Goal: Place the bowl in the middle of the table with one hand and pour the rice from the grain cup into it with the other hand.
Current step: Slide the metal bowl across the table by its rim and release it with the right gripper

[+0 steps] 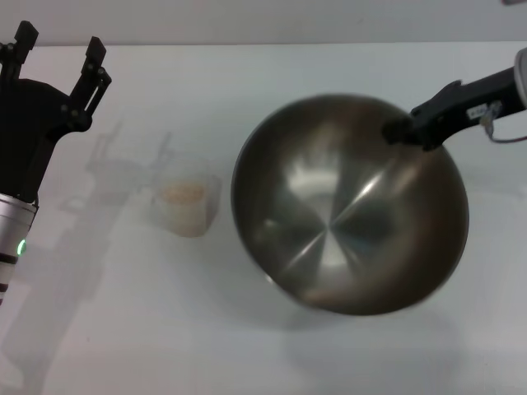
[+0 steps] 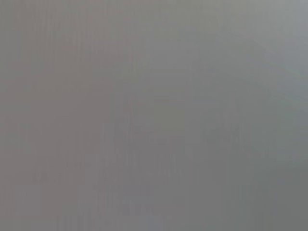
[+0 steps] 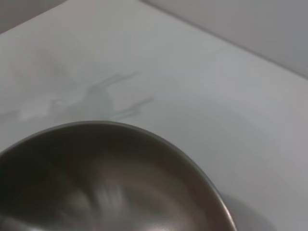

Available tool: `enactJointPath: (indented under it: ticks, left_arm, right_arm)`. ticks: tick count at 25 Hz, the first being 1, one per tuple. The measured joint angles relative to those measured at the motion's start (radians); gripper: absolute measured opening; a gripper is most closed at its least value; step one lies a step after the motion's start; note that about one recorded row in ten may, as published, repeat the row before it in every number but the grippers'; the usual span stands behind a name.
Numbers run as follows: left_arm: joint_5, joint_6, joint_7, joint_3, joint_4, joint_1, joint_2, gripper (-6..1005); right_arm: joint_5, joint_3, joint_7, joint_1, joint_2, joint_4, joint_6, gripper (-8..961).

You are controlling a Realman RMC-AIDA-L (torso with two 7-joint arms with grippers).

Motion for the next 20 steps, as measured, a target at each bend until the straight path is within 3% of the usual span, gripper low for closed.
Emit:
enactJointPath:
  ticks: [4,20]
  left_arm:
    - [0.001,0.0,0.0,0.0,0.0,0.0,0.0,812]
    - [0.004,0.023,0.0,0.004,0.0,0.003,-0.001,812]
  right_arm:
    - [0.001,-0.059,-0.016,0.004,0.012,0.012,0.018,1]
    - [-0.002,-0.202,0.029,0.057,0.018,0.129,-0.001,7]
